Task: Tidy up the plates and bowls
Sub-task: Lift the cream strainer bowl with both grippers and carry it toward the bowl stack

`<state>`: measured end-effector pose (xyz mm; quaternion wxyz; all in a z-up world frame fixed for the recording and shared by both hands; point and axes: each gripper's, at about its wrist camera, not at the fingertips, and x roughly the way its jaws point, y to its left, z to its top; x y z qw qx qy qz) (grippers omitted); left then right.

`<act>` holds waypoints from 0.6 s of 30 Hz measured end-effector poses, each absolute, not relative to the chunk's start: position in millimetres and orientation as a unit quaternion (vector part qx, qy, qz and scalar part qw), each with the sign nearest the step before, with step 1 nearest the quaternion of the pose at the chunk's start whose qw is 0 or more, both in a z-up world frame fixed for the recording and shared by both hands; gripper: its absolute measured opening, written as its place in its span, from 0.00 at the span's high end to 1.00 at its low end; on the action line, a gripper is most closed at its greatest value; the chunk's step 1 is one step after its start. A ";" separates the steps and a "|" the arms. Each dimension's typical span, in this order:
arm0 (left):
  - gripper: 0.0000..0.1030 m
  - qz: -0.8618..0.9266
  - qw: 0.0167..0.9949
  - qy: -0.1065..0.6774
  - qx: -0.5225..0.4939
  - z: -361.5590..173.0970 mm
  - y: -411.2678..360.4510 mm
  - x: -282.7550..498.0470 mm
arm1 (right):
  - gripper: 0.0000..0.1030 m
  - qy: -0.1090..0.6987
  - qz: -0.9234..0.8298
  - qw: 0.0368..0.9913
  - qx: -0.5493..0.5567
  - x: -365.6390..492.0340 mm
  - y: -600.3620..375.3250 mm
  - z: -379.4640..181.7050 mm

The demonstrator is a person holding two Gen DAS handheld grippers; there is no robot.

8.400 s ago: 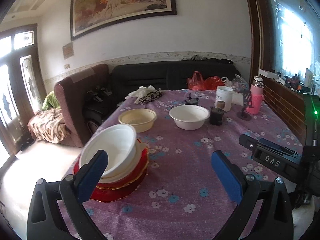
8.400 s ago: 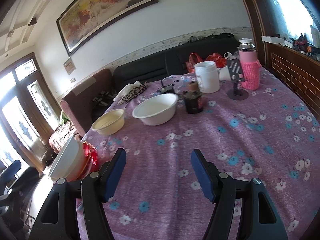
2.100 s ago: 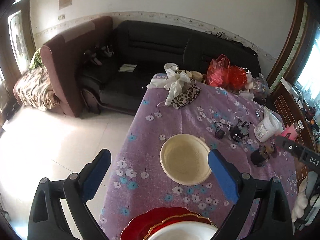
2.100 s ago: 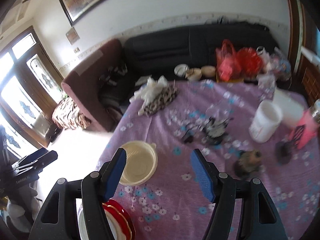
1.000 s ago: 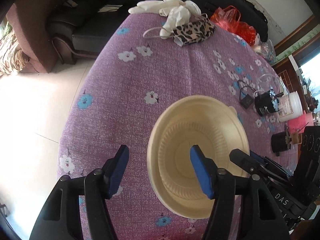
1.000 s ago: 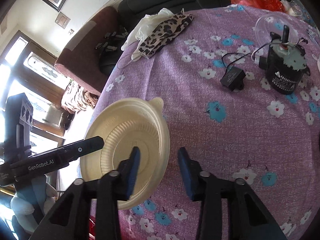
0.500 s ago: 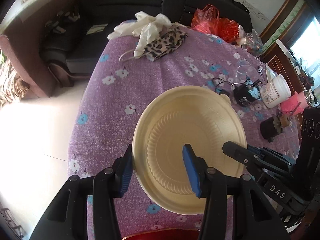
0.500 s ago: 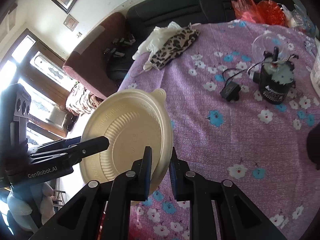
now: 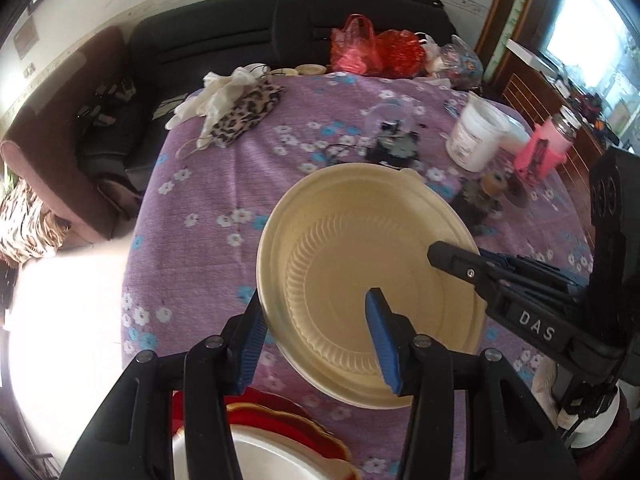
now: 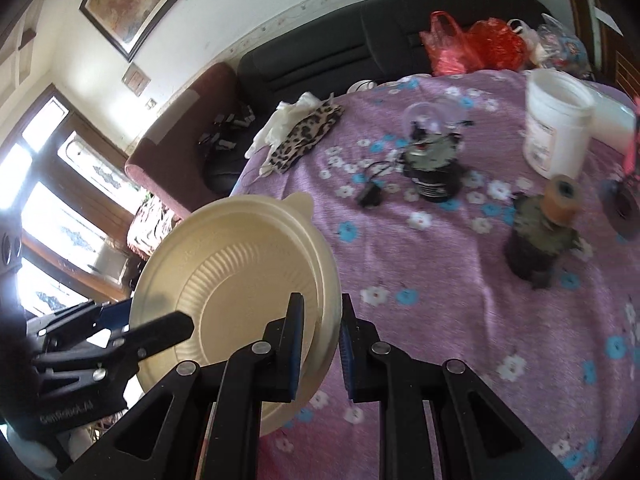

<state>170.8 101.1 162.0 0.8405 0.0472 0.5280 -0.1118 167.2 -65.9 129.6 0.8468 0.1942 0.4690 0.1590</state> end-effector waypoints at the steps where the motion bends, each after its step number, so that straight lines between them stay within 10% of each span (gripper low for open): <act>1: 0.54 -0.115 0.841 0.526 0.048 163.3 92.0 164.3 | 0.82 0.466 0.156 0.848 0.199 159.7 -75.9 130.9; 18: 0.54 -0.165 0.844 0.509 0.041 158.5 -14.4 70.8 | 0.83 0.426 0.131 0.854 0.269 46.2 -200.5 137.6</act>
